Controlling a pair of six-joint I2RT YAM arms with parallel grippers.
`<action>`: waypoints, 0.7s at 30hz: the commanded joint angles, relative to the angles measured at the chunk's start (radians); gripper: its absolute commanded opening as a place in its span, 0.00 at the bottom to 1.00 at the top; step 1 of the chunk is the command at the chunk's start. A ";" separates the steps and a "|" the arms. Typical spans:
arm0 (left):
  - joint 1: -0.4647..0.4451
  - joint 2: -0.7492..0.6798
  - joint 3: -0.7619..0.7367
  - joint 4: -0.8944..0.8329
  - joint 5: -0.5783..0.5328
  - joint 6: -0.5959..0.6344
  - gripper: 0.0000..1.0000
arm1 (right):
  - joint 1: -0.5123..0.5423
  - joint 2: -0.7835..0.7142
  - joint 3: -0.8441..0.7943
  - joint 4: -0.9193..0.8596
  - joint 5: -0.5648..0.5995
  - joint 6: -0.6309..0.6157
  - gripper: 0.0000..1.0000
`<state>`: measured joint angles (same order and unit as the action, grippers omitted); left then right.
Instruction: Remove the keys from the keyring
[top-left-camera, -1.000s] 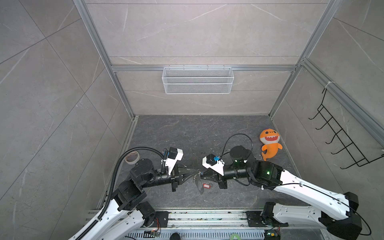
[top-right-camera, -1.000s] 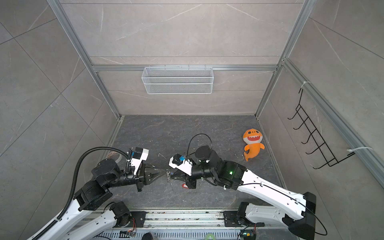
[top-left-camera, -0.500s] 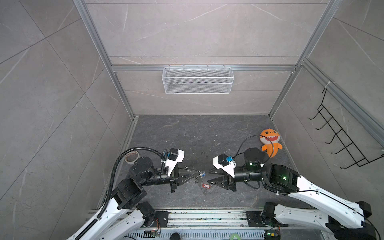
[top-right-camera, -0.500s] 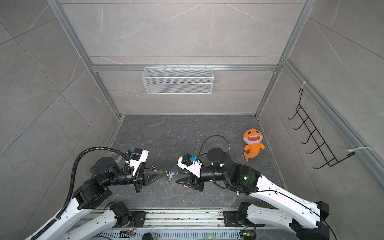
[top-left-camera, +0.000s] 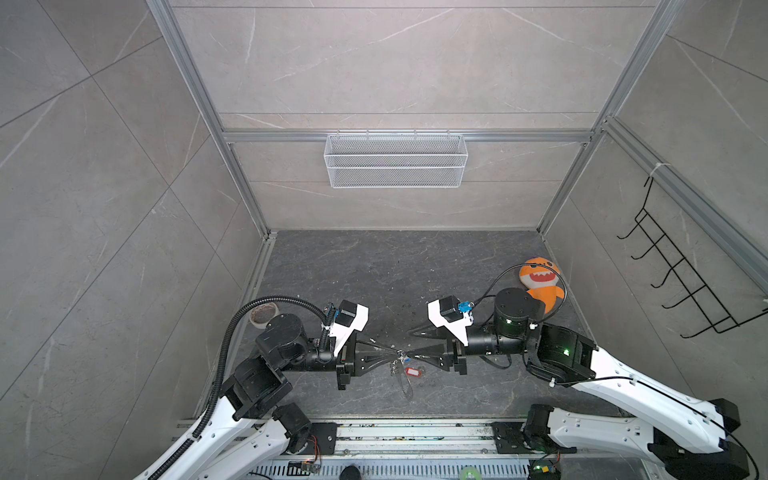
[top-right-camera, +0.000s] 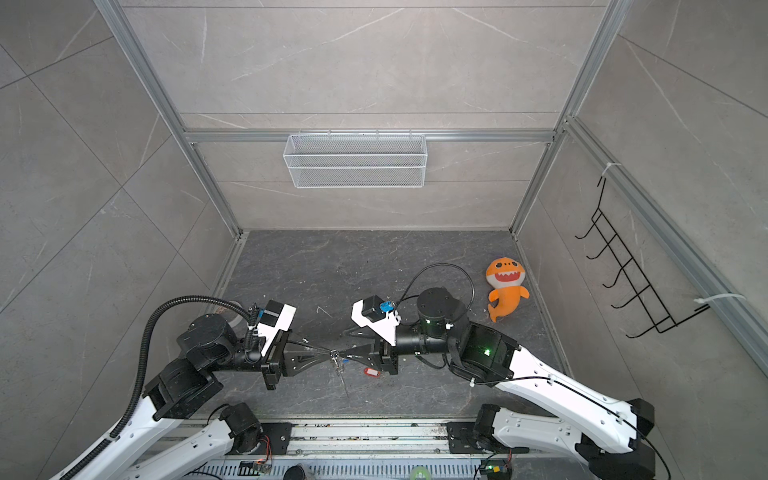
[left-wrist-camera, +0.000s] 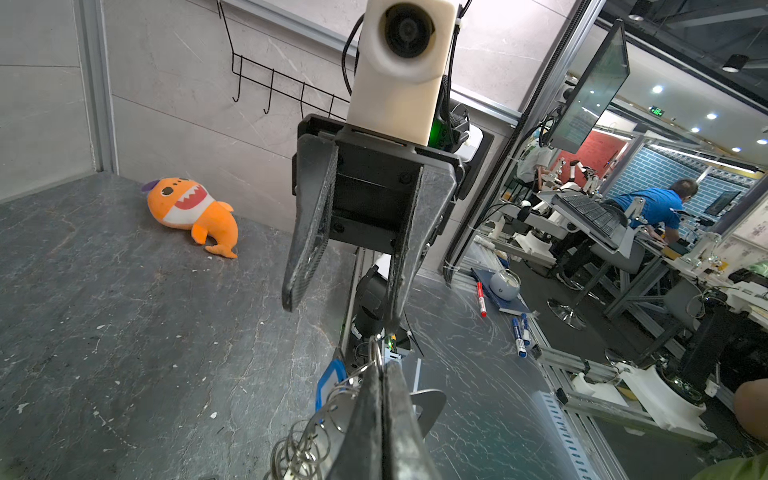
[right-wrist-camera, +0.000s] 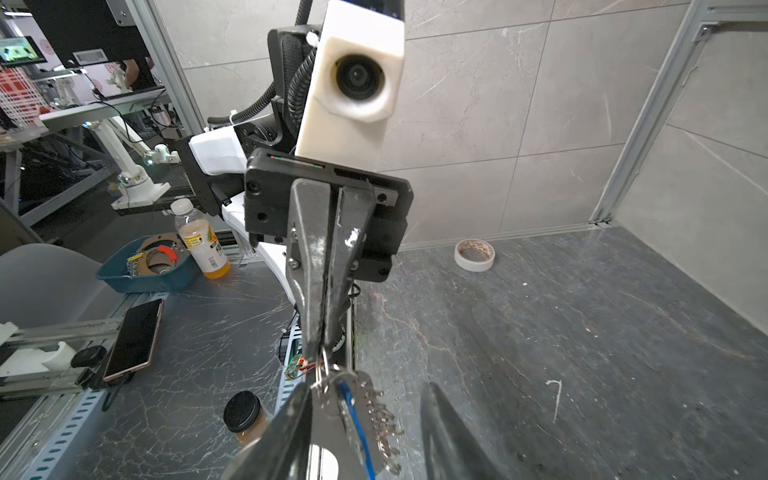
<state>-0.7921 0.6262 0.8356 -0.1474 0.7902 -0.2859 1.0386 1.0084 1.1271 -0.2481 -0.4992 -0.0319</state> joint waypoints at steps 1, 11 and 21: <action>-0.001 -0.010 0.027 0.074 0.015 0.008 0.00 | 0.005 0.007 0.009 0.072 -0.063 0.045 0.44; -0.001 -0.021 0.022 0.081 -0.014 0.004 0.00 | 0.005 0.033 -0.044 0.118 -0.125 0.108 0.35; -0.001 -0.034 0.013 0.081 -0.070 0.005 0.00 | 0.005 0.031 -0.076 0.147 -0.142 0.135 0.19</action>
<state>-0.7921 0.6037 0.8356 -0.1265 0.7444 -0.2863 1.0386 1.0447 1.0637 -0.1371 -0.6167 0.0822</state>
